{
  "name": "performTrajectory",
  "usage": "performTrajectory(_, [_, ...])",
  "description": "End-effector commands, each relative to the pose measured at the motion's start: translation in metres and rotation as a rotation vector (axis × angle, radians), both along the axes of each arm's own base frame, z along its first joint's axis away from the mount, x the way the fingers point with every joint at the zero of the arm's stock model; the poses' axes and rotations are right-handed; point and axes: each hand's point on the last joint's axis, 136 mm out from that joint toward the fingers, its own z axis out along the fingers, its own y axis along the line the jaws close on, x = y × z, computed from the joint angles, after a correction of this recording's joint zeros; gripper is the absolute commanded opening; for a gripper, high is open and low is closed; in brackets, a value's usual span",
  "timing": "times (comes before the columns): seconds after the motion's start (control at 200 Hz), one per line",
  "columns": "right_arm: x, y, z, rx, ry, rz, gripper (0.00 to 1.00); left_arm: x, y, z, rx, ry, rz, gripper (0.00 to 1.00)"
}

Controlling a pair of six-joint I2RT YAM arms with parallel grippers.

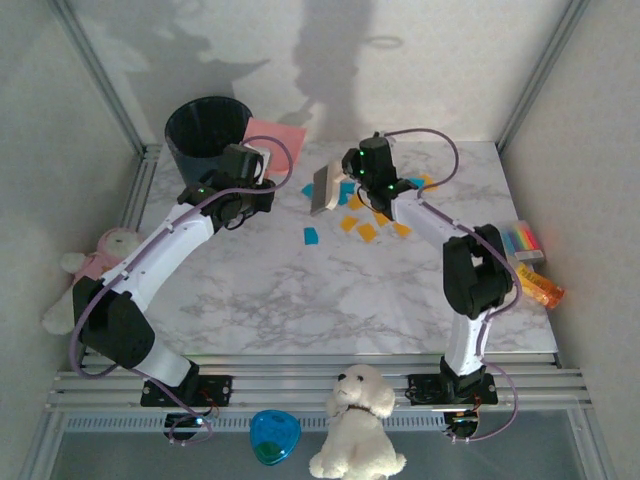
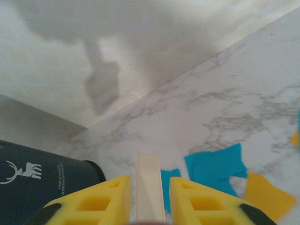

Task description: Sweep away the paper scraps from the table

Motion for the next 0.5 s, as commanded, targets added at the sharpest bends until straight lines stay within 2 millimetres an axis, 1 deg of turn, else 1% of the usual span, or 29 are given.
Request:
performTrajectory(0.0, [0.024, 0.018, 0.009, 0.043, -0.049, 0.061, 0.0, 0.005, 0.002, 0.005, 0.006, -0.004, -0.008, 0.0])
performTrajectory(0.065, [0.031, 0.023, 0.004, 0.037, -0.04, 0.064, 0.0, 0.004, 0.003, 0.004, 0.008, -0.003, -0.007, 0.0])
performTrajectory(0.235, [0.044, 0.018, -0.019, -0.008, 0.034, 0.019, 0.0, 0.005, 0.003, 0.004, 0.01, -0.001, -0.007, 0.0])
performTrajectory(0.285, [0.044, 0.018, -0.026, -0.016, 0.054, 0.013, 0.0, 0.005, 0.002, 0.004, 0.01, 0.0, -0.009, 0.0])
performTrajectory(0.386, [0.04, 0.017, -0.048, -0.046, 0.136, 0.014, 0.0, 0.005, 0.002, 0.003, 0.012, 0.001, -0.01, 0.0])
performTrajectory(0.496, [0.032, 0.017, -0.061, -0.042, 0.188, 0.025, 0.0, 0.006, 0.004, 0.003, 0.012, 0.002, -0.006, 0.0])
